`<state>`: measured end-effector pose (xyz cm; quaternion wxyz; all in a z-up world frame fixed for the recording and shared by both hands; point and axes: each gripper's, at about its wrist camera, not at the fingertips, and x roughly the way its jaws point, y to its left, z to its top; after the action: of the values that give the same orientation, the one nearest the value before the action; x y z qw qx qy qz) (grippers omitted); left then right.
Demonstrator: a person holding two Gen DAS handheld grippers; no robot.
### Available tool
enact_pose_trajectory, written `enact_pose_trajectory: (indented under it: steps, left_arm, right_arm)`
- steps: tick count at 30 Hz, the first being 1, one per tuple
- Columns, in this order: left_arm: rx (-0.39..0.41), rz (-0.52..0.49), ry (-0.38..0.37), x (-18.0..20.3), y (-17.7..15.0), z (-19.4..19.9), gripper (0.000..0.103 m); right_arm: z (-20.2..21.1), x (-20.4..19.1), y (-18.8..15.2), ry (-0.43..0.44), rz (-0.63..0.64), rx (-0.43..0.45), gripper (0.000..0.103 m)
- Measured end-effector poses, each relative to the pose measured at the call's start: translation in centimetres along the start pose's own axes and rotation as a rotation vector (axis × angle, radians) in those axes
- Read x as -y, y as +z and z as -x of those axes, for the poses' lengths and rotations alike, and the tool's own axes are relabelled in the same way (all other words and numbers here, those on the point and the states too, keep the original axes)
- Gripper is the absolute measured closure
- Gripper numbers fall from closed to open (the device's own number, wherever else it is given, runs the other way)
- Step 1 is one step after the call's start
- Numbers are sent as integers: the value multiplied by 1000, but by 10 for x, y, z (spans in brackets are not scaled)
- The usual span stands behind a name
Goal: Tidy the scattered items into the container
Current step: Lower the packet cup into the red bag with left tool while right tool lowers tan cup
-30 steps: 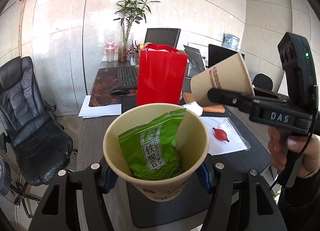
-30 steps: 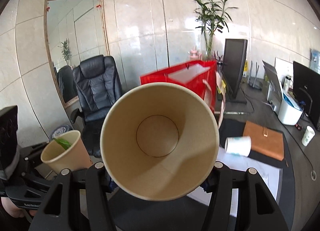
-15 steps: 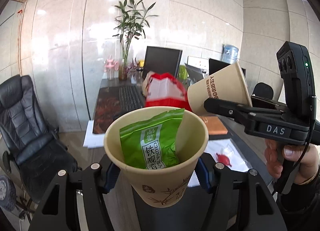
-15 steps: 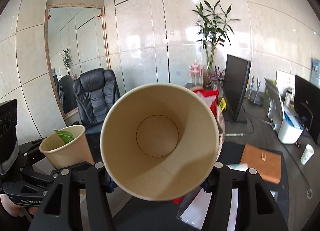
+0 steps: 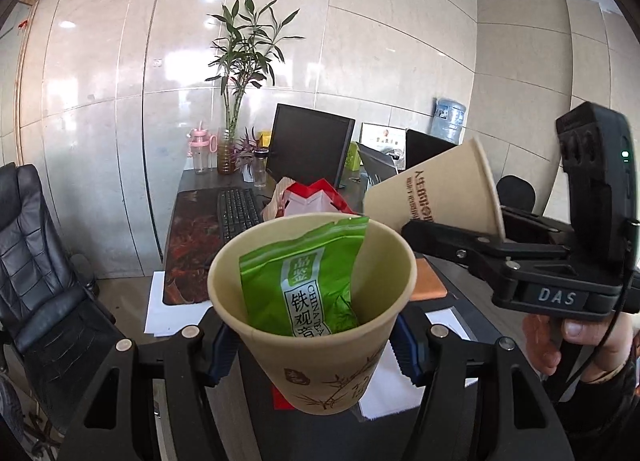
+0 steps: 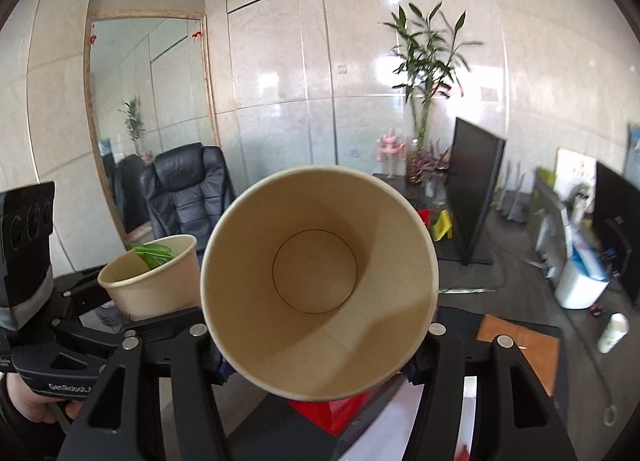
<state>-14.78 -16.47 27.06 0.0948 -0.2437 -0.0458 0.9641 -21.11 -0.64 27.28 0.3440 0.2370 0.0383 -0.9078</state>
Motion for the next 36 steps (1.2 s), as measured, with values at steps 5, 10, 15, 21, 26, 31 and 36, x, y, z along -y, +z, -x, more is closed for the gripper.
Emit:
enact_pose_trajectory:
  steps: [5, 10, 15, 21, 26, 31, 36]
  left_arm:
    - [5, -15, -15, 1, 11, -20, 35]
    - [18, -21, -31, 4, 31, -42, 35]
    - [16, -32, -14, 8, 42, -64, 35]
    - [26, -28, -40, 6, 54, -95, 35]
    - [21, -26, -31, 3, 54, -112, 35]
    - [-59, -74, -20, 8, 43, -138, 35]
    - [-65, -100, -30, 10, 37, -146, 29]
  right_arm:
    - [-20, 24, 17, 8, -51, -4, 38]
    - [-39, 52, 44, 15, -108, 31, 38]
    - [-71, 76, 56, 6, -141, -10, 38]
    - [-96, 77, 69, 8, -128, -49, 38]
    - [-109, 94, 76, -9, -166, -59, 39]
    - [-115, 92, 77, 6, -154, -93, 38]
    - [-129, 89, 70, -1, -128, -147, 38]
